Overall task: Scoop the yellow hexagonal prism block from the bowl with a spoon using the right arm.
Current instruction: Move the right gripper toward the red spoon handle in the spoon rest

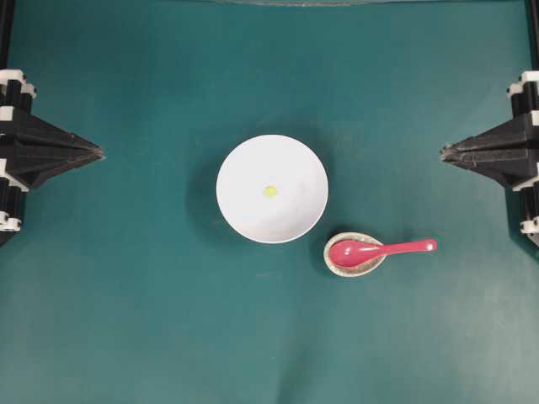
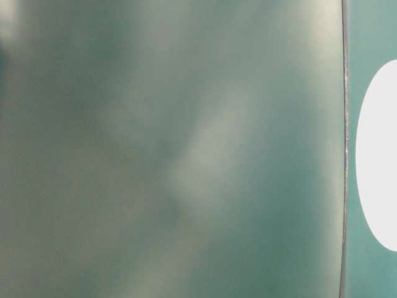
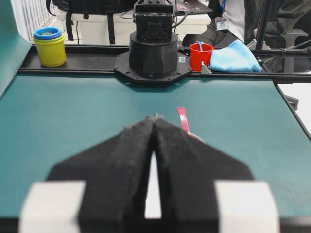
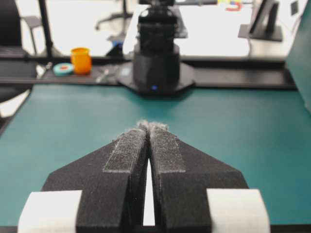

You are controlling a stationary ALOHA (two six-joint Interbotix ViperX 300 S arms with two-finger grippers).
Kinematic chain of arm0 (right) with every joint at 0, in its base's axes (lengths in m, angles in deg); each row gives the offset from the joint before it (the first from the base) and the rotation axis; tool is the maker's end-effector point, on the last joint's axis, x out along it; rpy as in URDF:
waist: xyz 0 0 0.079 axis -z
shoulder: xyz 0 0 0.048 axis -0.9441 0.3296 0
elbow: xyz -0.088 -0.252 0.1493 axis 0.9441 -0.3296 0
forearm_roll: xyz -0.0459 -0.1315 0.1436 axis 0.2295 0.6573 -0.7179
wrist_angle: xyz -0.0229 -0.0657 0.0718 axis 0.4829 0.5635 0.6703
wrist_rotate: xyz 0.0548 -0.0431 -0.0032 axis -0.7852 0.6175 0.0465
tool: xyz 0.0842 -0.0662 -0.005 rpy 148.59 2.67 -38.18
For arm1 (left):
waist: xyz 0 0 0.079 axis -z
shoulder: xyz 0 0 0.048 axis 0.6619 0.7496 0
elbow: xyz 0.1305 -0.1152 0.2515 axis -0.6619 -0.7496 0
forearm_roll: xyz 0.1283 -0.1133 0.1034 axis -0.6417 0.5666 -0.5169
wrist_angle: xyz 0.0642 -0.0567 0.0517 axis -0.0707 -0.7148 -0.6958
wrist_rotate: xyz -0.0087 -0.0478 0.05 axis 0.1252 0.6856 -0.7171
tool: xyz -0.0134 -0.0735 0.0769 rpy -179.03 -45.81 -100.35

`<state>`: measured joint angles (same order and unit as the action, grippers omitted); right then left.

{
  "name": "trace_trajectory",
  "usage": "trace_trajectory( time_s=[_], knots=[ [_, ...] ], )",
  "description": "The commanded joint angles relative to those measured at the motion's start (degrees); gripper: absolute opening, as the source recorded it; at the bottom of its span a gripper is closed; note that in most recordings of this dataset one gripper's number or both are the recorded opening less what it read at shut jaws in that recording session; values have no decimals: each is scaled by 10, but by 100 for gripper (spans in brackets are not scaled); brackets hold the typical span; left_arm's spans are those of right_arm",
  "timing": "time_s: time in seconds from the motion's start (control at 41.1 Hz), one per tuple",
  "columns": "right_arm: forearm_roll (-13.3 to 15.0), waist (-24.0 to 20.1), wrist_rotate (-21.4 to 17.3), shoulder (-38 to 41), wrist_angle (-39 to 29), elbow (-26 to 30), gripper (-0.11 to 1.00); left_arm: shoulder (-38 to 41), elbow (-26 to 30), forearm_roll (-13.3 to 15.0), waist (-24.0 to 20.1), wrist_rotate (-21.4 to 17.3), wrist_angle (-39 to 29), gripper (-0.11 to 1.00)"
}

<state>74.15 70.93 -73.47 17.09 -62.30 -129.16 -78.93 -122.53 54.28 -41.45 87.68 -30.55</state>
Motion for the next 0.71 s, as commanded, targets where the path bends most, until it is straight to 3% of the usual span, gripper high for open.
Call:
trace_trajectory(
  time_s=[0.0,0.024,0.097,0.389,0.632,0.681],
  knots=[
    [-4,2,-6,4,4,12,0,7,18,-3,-2,7,-2,0],
    [-22,2,-9,13,4,15,0,6,18,-3,-2,7,-8,0],
    [-27,2,-10,22,5,13,0,8,18,-3,-5,7,-16,0],
    [-27,2,-10,54,18,13,3,11,19,-3,-29,9,-35,0],
    [-27,2,-9,53,13,22,42,11,19,-3,-43,9,-34,0],
    [-25,2,-8,52,13,23,46,11,19,-3,-43,9,-34,0]
  ],
)
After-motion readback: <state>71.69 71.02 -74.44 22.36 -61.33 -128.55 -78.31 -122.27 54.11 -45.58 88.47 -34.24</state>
